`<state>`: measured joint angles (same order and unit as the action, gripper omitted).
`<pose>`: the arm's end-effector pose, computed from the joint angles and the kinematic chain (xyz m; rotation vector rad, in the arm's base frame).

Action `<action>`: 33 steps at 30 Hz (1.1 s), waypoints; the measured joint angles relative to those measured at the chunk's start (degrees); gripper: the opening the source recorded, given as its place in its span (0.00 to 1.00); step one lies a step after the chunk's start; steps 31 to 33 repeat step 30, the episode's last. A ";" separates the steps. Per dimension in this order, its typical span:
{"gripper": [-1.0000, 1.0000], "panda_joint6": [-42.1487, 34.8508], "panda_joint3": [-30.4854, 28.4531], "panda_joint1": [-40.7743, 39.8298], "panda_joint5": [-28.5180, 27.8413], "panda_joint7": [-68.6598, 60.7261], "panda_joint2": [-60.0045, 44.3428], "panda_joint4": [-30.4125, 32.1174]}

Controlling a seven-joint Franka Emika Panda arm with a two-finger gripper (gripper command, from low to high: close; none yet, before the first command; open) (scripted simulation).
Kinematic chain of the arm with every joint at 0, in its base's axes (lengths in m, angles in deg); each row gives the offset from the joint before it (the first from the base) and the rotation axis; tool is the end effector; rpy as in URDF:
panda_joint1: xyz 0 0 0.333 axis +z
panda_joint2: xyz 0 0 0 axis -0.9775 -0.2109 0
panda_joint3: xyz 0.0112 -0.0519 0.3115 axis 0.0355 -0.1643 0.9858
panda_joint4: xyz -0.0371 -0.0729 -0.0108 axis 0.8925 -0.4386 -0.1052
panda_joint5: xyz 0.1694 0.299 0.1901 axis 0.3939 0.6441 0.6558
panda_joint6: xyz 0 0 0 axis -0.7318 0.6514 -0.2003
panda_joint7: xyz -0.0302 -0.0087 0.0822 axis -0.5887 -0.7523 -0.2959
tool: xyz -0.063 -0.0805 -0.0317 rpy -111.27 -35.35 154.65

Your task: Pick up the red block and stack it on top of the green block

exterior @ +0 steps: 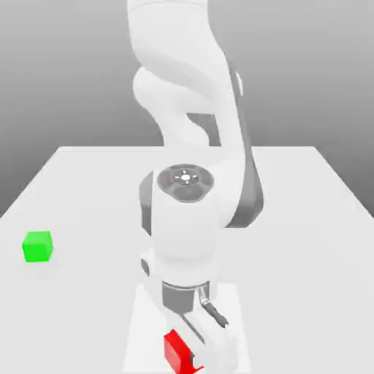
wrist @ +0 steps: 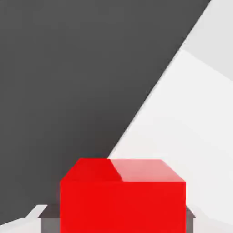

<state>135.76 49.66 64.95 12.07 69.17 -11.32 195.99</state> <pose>0.4829 -0.0014 0.1594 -1.9789 2.4350 -0.0027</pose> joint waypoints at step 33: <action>1.00 3.49 -21.11 -36.83 15.10 6.05 15.20 18.22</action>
